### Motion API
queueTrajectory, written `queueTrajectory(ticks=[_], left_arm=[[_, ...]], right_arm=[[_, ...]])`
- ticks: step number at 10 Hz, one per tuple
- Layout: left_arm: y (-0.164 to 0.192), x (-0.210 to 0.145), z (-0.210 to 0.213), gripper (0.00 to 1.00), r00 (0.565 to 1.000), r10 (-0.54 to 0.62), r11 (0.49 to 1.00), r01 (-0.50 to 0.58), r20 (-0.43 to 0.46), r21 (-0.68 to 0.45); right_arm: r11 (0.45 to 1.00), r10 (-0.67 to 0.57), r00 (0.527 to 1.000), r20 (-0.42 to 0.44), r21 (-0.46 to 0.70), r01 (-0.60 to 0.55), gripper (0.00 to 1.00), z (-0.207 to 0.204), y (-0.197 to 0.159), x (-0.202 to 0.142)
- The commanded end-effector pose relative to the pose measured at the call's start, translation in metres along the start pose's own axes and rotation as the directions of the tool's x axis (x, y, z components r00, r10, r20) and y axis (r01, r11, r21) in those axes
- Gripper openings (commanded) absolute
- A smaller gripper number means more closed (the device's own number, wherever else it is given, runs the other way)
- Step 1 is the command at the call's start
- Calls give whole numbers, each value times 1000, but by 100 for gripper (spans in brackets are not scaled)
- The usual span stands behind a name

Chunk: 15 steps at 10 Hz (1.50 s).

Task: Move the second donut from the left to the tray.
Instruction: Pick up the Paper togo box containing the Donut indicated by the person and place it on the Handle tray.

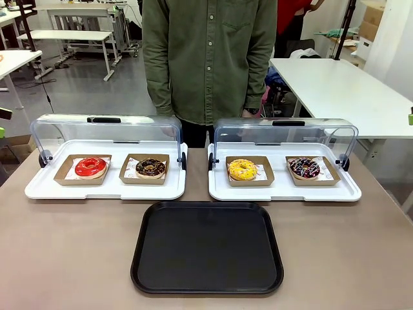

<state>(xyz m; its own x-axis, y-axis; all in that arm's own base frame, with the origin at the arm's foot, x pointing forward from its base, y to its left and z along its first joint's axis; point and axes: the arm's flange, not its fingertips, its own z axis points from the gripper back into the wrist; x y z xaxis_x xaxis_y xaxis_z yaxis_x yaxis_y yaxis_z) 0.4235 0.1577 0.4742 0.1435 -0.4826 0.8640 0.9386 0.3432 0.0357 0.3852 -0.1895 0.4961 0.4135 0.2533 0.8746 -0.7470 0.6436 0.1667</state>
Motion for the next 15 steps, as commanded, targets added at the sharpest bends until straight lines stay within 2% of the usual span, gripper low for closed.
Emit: queueTrajectory(ticks=[1, 15], left_arm=[[1, 1, 2, 100, 1000, -3, 1000, 3, -3, -9], [1, 1, 2, 100, 1000, -3, 1000, 3, -3, -9]], right_arm=[[1000, 5, 1000, 8, 4, -5, 100, -1, 0, 2], [1000, 5, 1000, 8, 4, -5, 100, -1, 0, 2]])
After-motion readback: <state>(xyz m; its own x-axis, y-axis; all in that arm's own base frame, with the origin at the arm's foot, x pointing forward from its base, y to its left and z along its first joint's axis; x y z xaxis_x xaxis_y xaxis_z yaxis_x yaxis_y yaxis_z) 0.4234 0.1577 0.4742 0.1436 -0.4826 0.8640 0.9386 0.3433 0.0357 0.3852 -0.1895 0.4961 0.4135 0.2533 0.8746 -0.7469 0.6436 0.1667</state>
